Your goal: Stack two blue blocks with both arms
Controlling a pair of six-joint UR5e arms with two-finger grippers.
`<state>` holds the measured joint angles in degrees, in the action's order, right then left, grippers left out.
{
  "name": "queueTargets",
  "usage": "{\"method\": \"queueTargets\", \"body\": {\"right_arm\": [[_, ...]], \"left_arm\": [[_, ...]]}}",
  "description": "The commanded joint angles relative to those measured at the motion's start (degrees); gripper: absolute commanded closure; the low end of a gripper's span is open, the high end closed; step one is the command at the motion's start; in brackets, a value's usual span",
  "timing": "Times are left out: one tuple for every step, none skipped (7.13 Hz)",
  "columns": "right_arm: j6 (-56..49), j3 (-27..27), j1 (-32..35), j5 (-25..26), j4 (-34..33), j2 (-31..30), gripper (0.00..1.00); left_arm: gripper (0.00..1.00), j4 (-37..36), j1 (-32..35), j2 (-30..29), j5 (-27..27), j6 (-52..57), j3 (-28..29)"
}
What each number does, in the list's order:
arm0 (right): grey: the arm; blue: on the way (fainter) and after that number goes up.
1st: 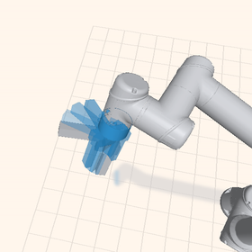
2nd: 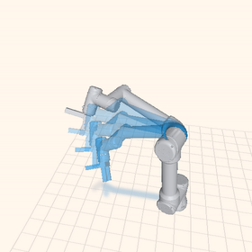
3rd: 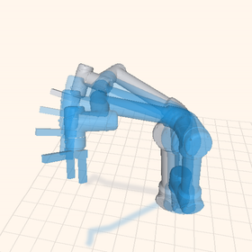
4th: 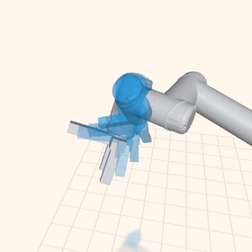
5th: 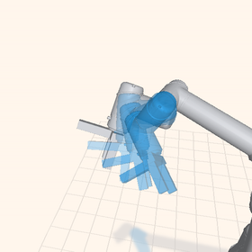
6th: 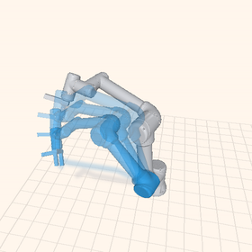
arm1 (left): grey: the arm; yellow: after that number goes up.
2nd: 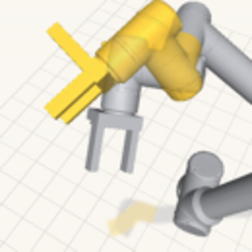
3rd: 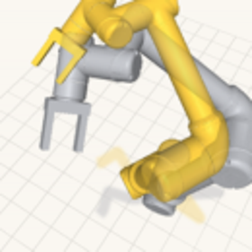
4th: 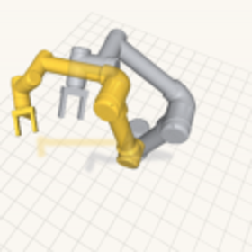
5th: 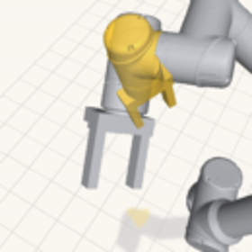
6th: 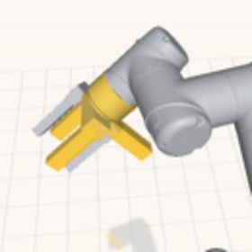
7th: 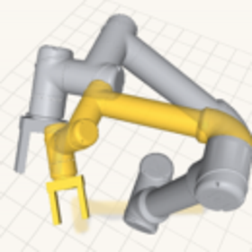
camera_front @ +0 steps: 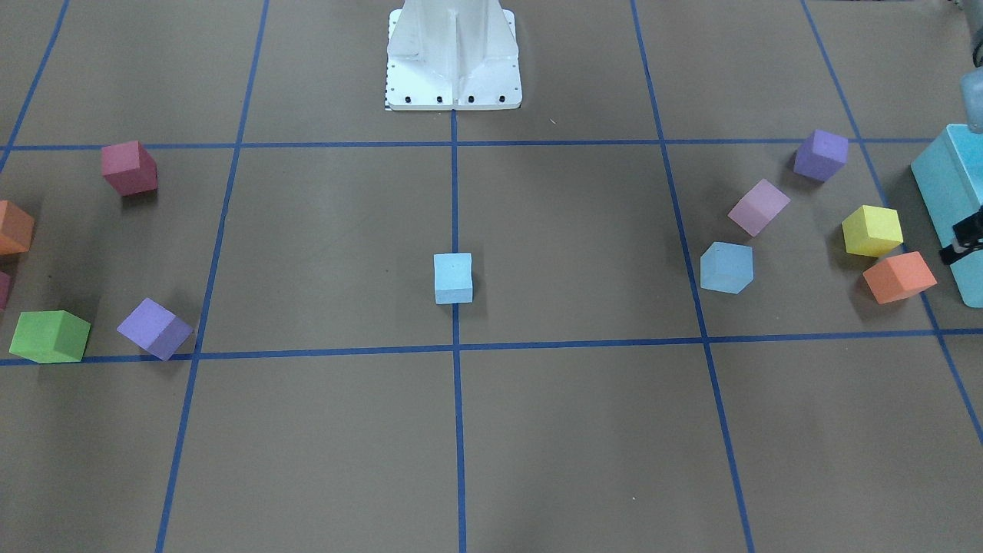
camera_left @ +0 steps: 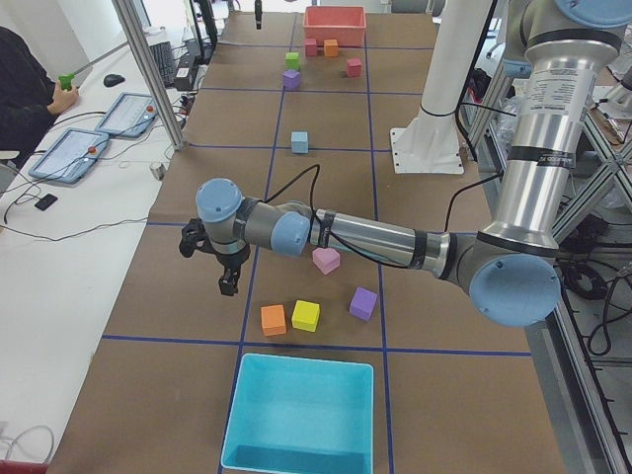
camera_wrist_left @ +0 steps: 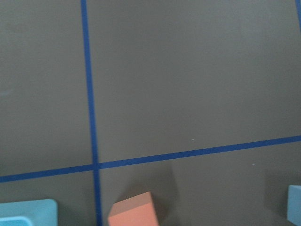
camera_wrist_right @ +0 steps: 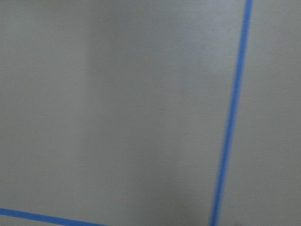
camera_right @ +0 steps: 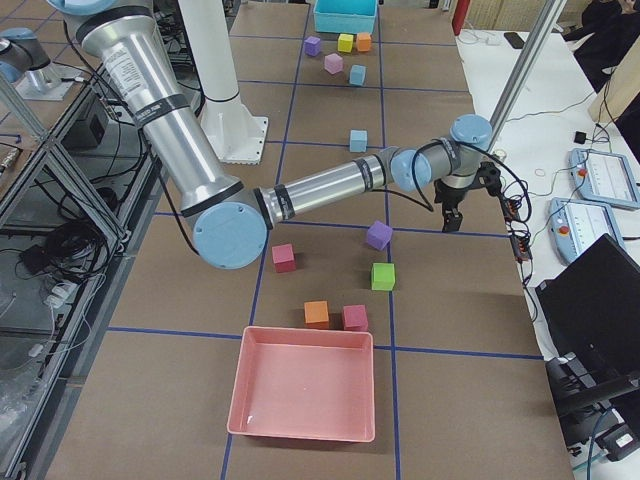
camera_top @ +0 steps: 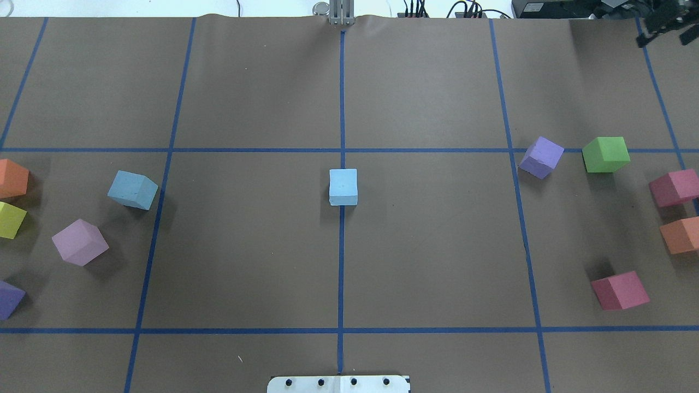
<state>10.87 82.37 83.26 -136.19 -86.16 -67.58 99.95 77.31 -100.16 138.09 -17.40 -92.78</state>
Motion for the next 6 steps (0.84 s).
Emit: {"method": "queueTargets", "body": {"right_arm": [[-10.2,3.6,7.3,0.9,-3.3,-8.5,0.00],[-11.7,5.2,9.0,2.0,-3.4,-11.8,0.00],[-13.0,6.2,10.2,3.6,-3.5,-14.5,0.00],[-13.0,7.4,11.4,5.3,-3.5,-16.3,0.00],[-13.0,7.4,11.9,5.3,-3.7,-16.5,0.00],[-13.0,7.5,13.1,5.1,-5.1,-16.4,0.00]], "left_arm": [[0.02,8.0,-7.8,-0.2,-0.5,-10.2,-0.4],[0.02,9.8,-9.8,-0.5,-1.2,-12.5,-0.3],[0.02,11.0,-12.3,-1.3,-2.9,-15.9,-0.4],[0.02,11.4,-14.9,-2.7,-4.3,-19.9,-0.4],[0.02,11.5,-16.6,-3.6,-5.9,-23.1,-0.8],[0.02,13.6,-19.6,-3.8,-8.5,-26.9,-0.5]]}}
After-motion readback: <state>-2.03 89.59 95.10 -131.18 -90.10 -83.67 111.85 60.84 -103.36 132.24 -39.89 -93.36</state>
